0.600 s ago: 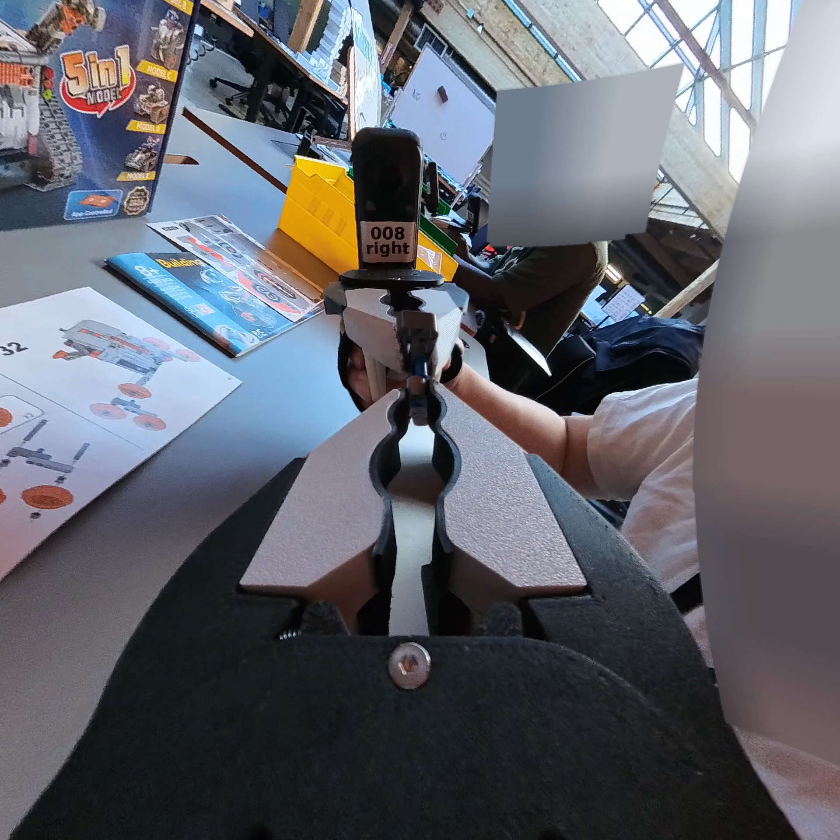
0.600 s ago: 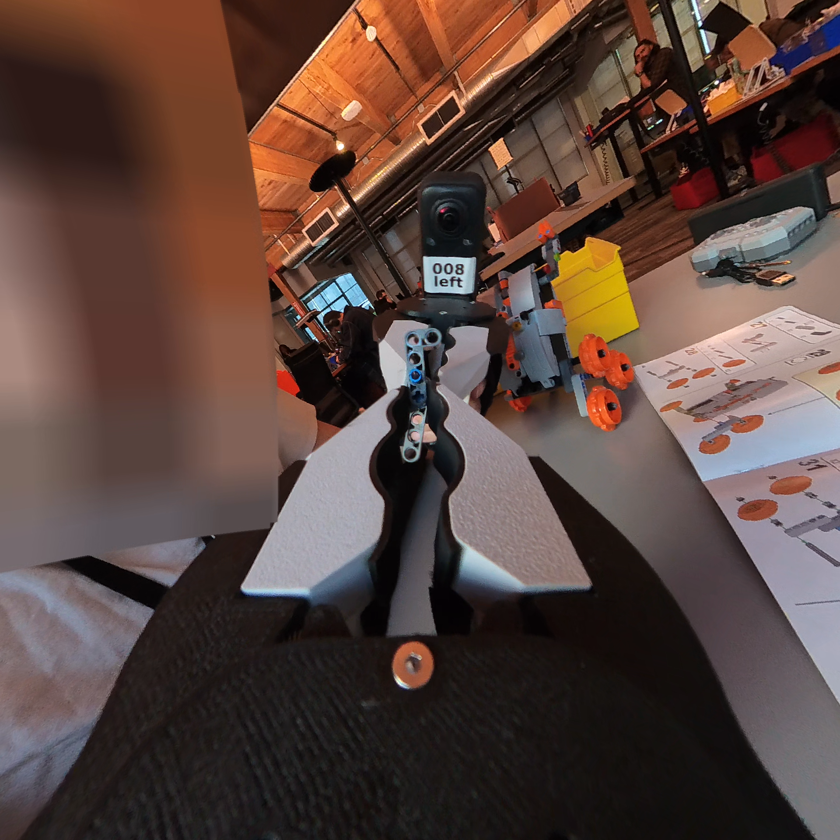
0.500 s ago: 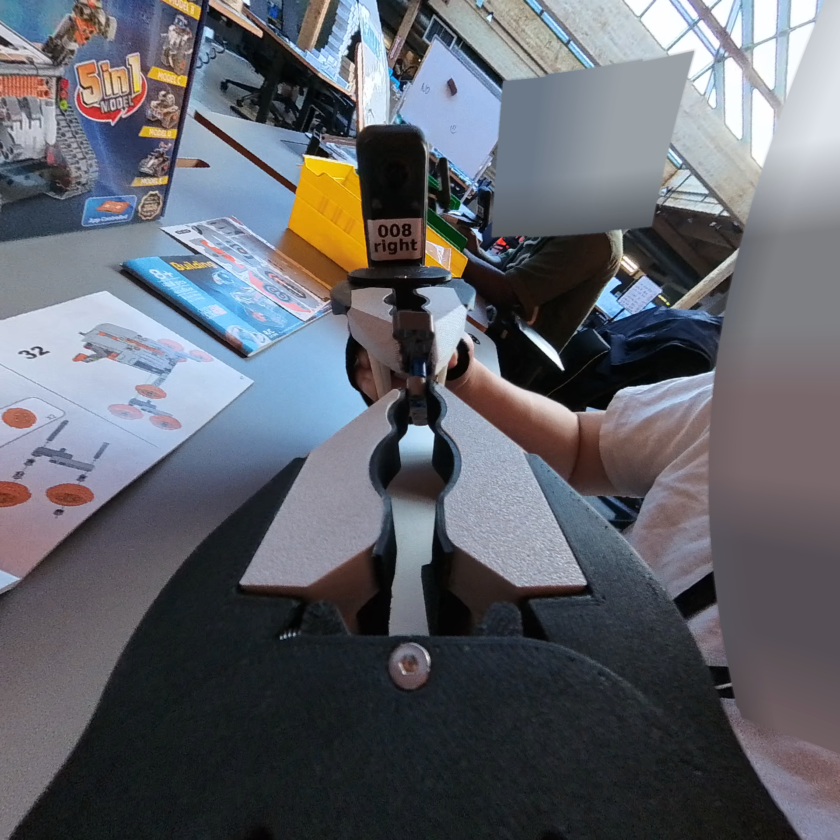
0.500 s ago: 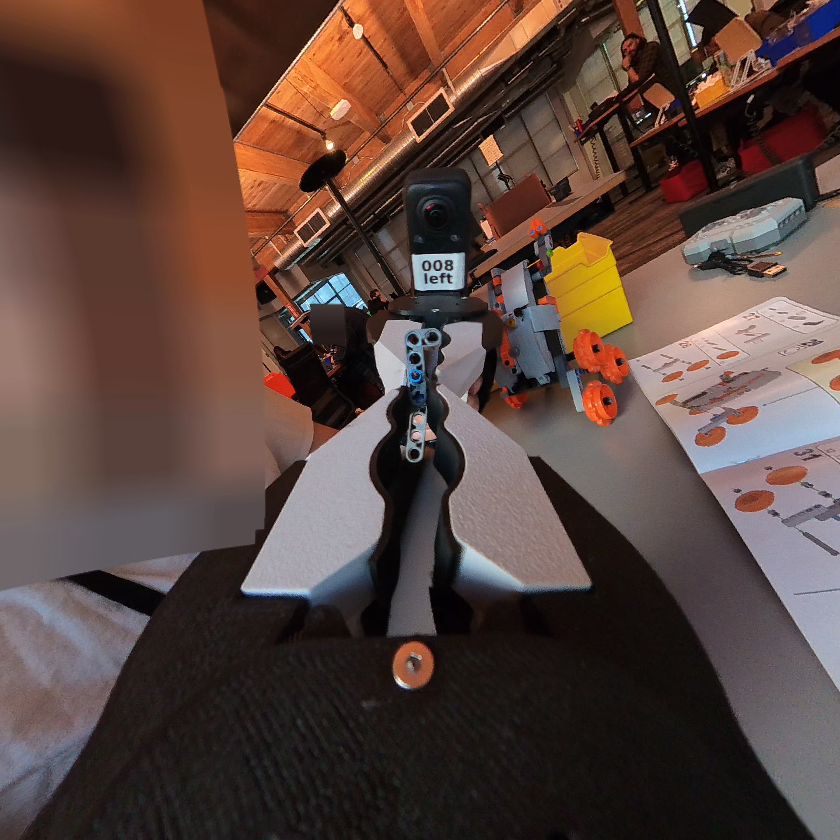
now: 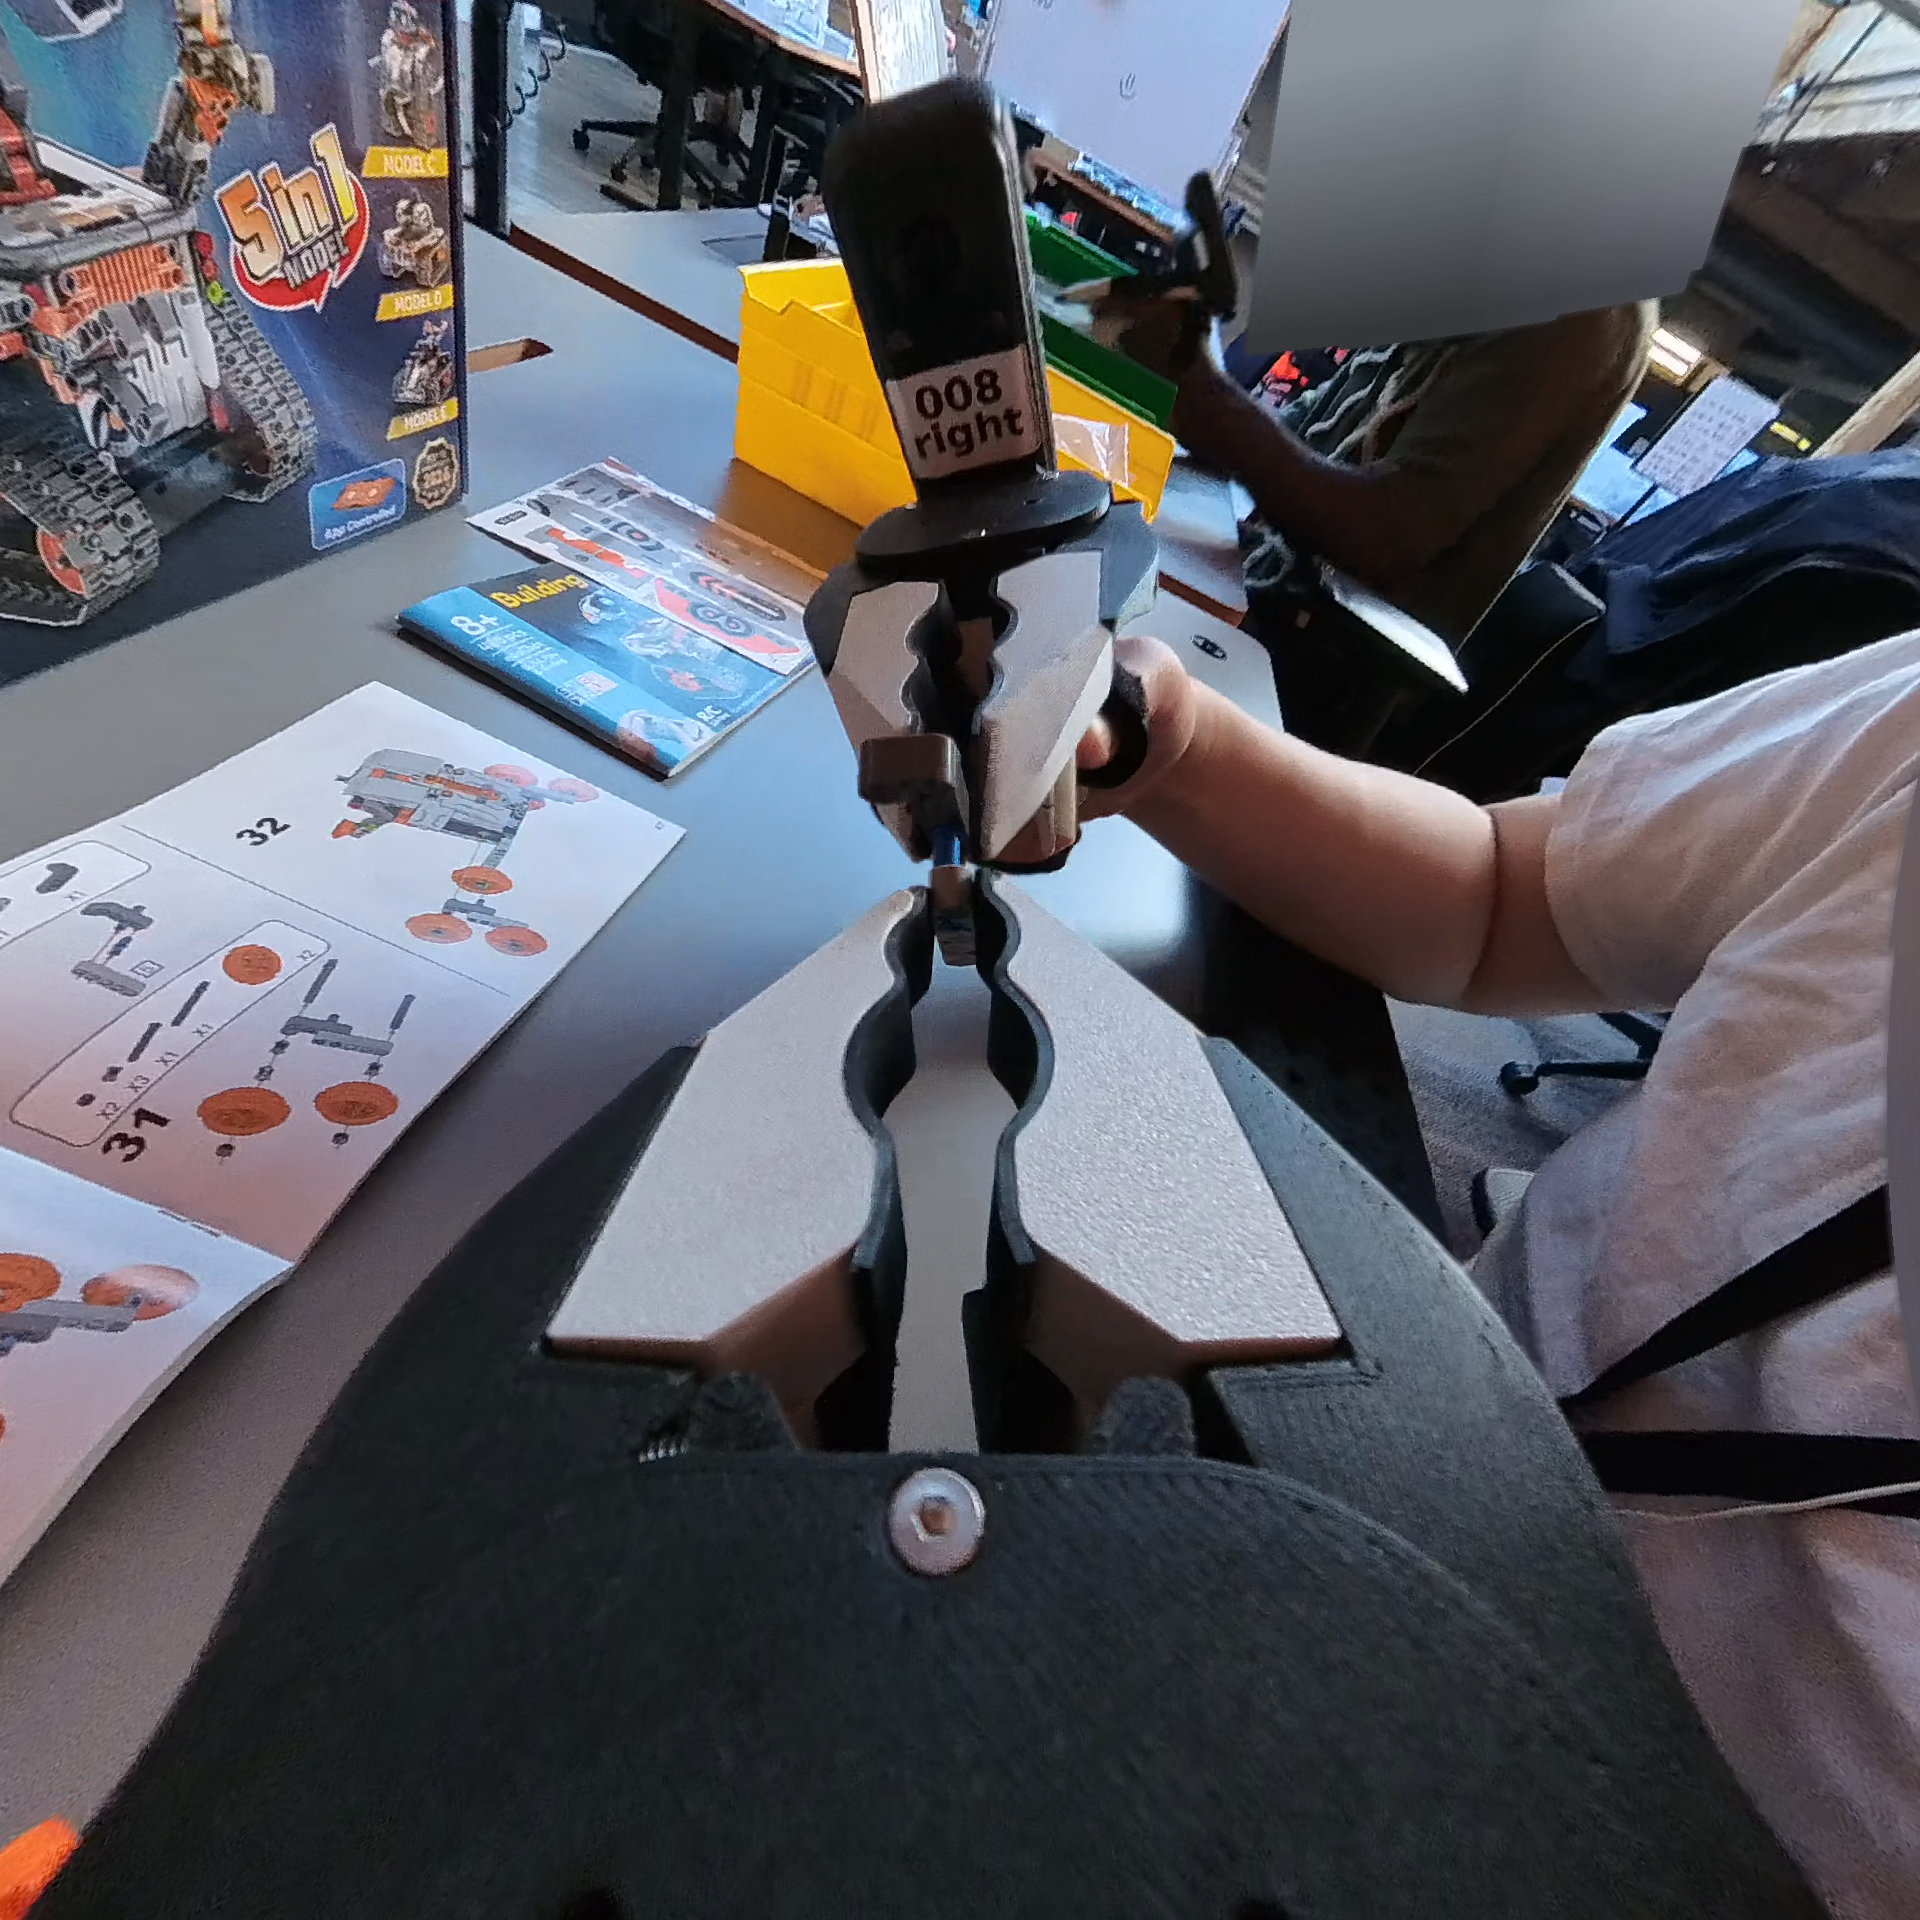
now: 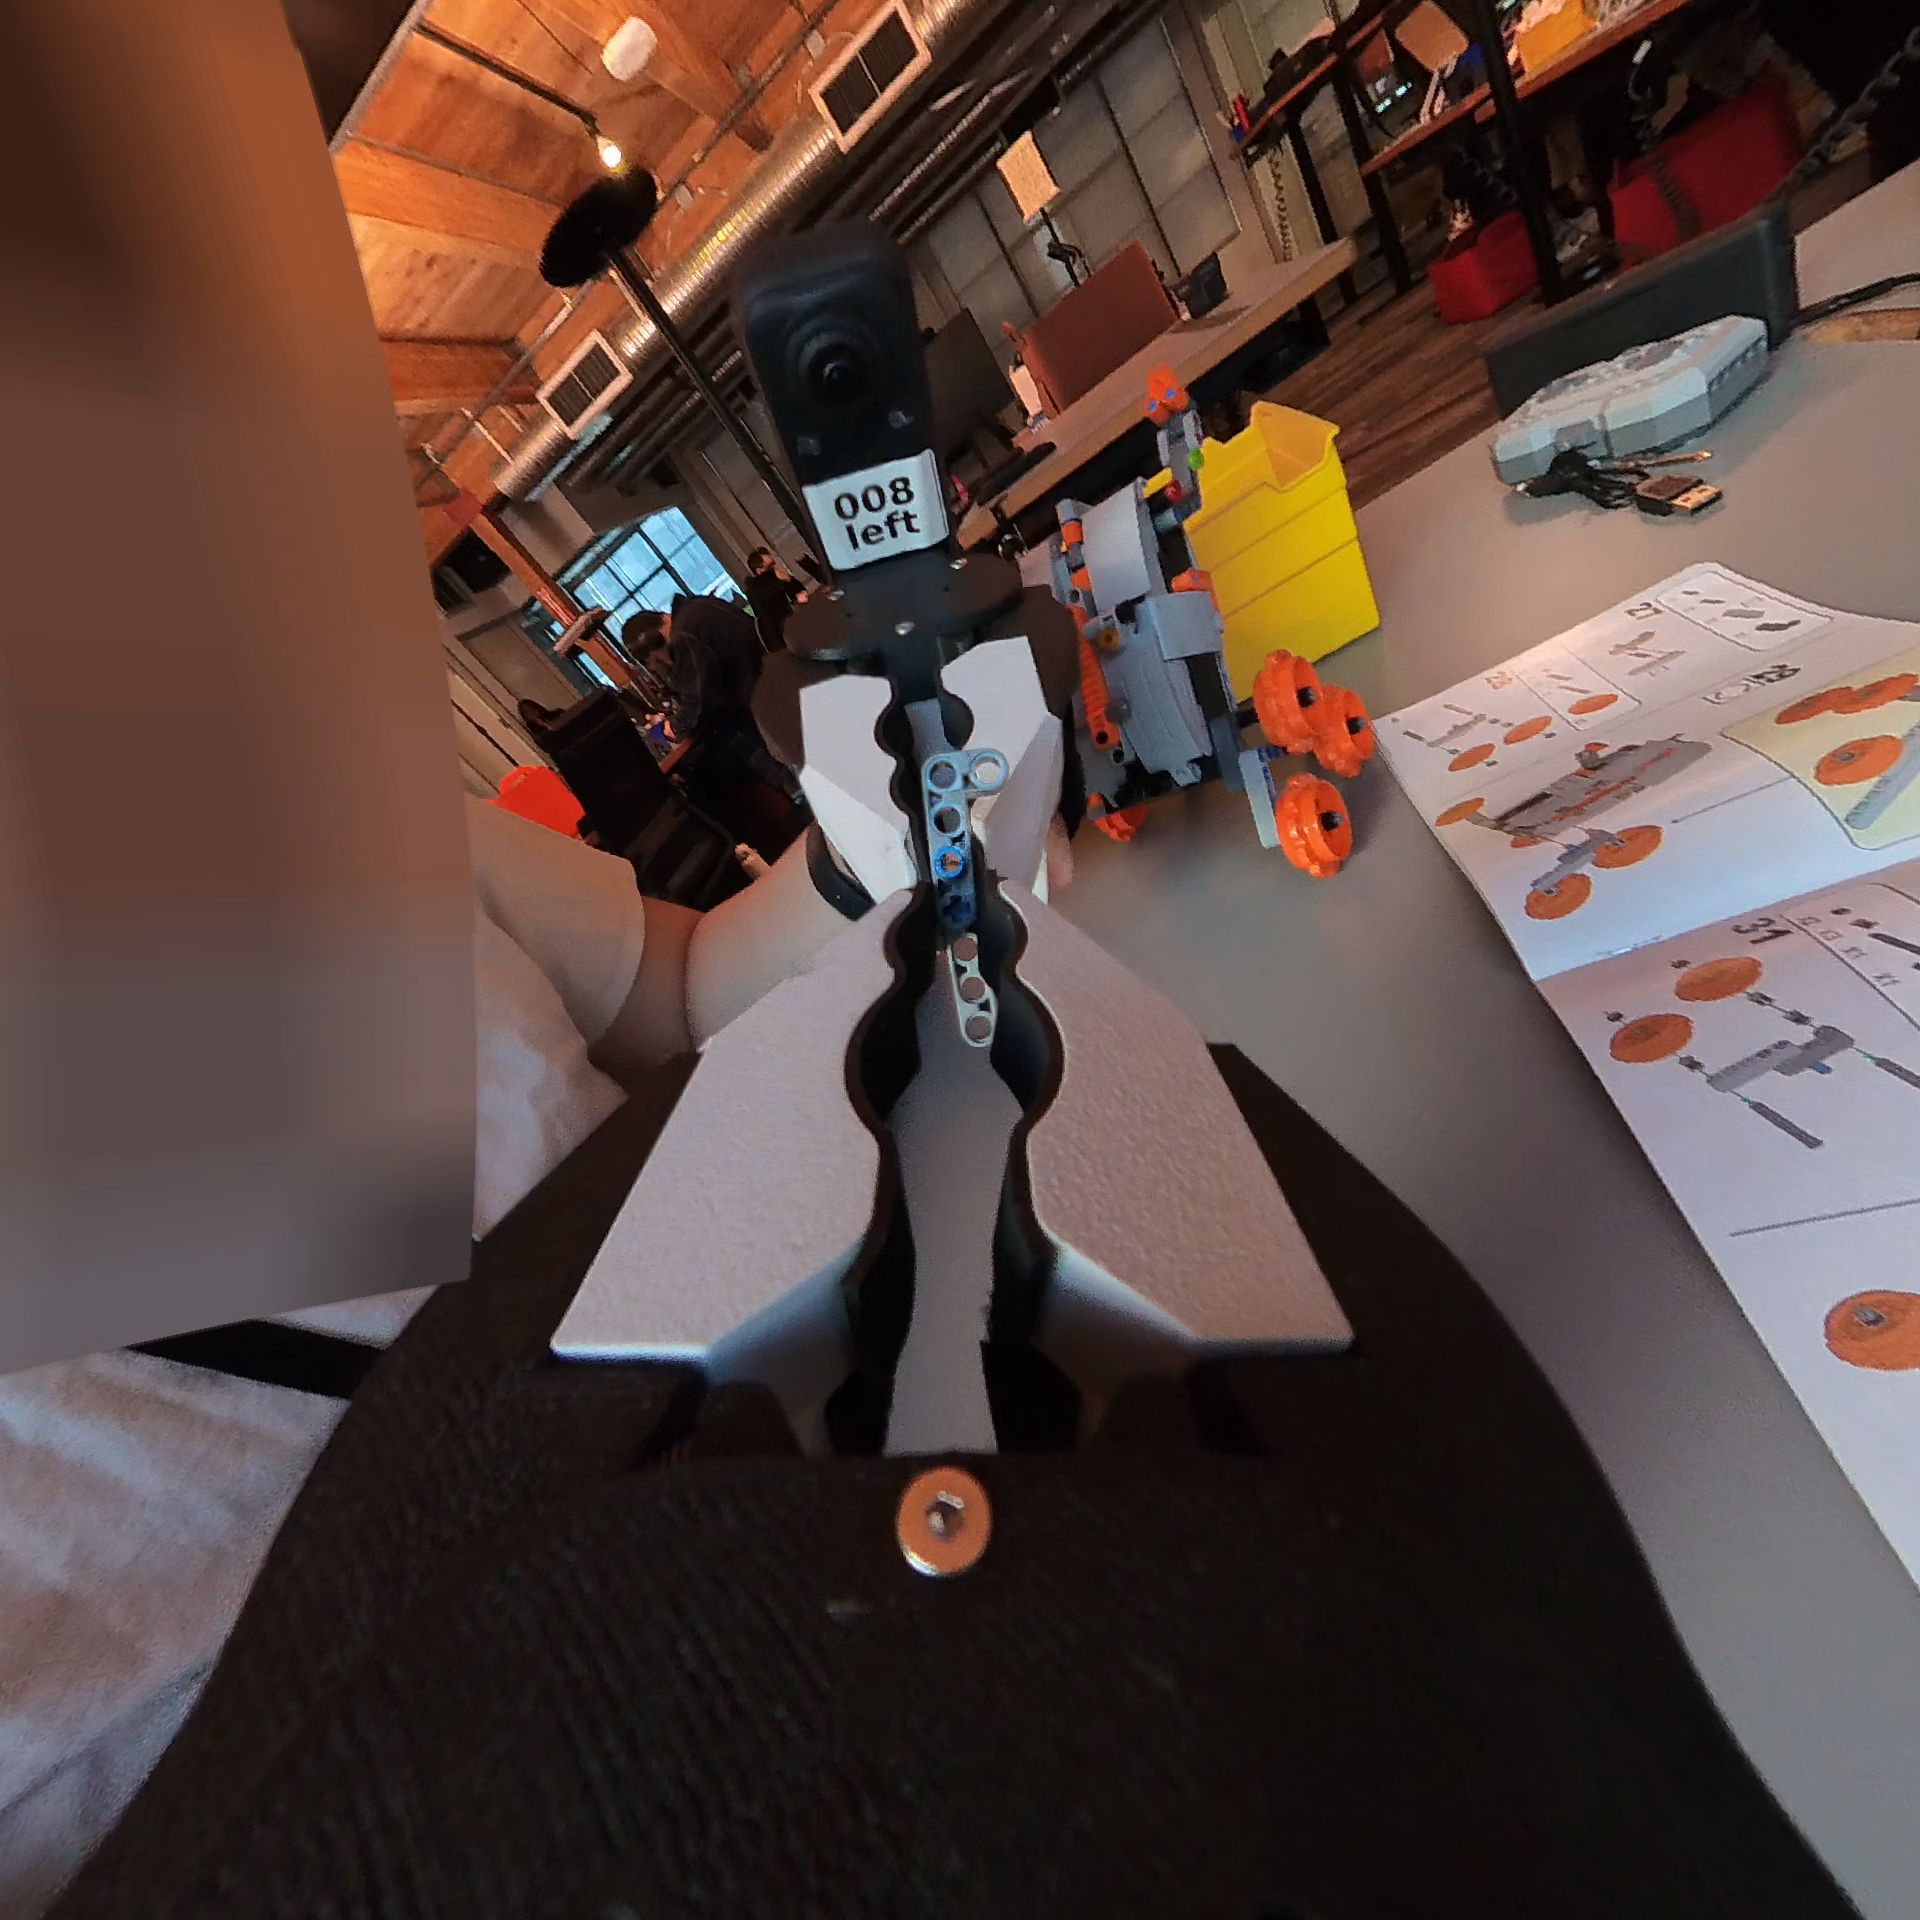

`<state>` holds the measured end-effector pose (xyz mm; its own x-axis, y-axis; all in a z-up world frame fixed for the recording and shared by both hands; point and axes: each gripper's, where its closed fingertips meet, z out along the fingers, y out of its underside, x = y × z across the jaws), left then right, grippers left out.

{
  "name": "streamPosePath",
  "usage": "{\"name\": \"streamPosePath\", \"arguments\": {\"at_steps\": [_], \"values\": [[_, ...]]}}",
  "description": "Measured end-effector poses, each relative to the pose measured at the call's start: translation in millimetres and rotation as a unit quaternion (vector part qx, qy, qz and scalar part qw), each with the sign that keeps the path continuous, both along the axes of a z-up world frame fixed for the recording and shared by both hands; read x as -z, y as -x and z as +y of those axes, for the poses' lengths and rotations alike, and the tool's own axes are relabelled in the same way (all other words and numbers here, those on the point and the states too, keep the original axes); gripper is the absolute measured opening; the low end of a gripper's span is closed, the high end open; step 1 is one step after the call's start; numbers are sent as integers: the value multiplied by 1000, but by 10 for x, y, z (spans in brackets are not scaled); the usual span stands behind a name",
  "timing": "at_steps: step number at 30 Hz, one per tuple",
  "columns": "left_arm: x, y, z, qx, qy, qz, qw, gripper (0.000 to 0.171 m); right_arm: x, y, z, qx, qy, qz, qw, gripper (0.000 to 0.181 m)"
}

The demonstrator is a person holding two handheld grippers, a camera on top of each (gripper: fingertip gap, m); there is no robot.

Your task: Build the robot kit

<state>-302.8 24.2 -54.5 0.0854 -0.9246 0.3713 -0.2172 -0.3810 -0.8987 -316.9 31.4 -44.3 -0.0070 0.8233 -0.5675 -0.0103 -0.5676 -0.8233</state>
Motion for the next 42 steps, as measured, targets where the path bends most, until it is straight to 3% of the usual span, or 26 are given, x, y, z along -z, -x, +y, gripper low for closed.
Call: {"name": "streamPosePath", "arguments": {"at_steps": [7,17,21,28,34,37,42], "values": [[85,-25,-3,2,-5,18,1000,5,74,-10,-2,11,-36,-45,998,7],[303,-65,-4,9,-2,62,998,5,296,-47,-12,-7,-5,-93,996,7],[264,-67,-1,11,26,44,999,5,251,-42,-2,-2,-19,-82,996,7],[302,-94,-30,16,13,53,998,5,284,-61,-33,-11,-23,-96,995,7],[457,-129,-31,22,34,74,996,5,439,-83,-27,-18,-36,-130,991,7],[468,-143,-11,21,65,64,996,5,451,-95,-4,-19,-23,-121,992,7],[419,-162,-4,17,52,50,997,6,401,-108,-5,-22,-18,-106,994,7]]}}
